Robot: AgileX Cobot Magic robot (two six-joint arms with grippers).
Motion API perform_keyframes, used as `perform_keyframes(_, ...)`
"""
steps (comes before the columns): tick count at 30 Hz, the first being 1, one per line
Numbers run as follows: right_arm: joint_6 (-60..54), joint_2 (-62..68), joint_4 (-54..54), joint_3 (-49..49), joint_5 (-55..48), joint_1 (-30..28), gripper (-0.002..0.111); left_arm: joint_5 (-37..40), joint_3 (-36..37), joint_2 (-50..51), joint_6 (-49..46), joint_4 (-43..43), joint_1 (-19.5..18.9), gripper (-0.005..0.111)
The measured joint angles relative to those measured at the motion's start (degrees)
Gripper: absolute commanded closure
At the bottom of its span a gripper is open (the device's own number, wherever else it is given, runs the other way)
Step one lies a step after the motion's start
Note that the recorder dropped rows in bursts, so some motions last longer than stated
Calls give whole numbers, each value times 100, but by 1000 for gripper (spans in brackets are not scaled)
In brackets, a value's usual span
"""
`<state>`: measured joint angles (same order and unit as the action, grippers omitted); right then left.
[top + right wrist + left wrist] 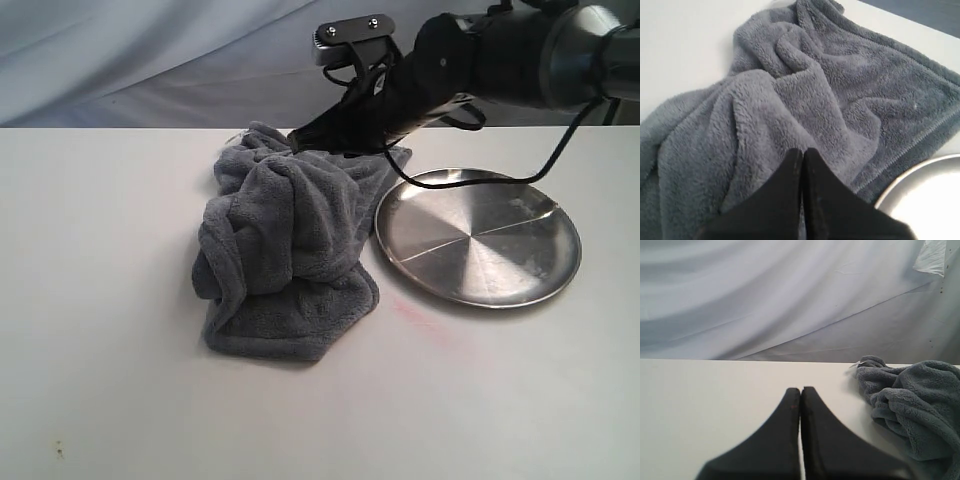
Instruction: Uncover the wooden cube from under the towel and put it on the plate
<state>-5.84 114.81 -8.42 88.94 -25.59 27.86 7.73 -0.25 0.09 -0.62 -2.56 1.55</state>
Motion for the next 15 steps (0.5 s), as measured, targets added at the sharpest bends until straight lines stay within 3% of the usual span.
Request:
perform_keyframes(5, -235, 159, -375, 143, 33, 283, 108, 0, 0, 0, 0, 0, 0, 105)
perform_keyframes(8, -452, 212, -399, 143, 140, 464, 100, 0, 0, 0, 0, 0, 0, 105)
perform_keyframes(15, -684, 299, -379, 143, 504, 700, 45, 0, 0, 0, 0, 0, 0, 105)
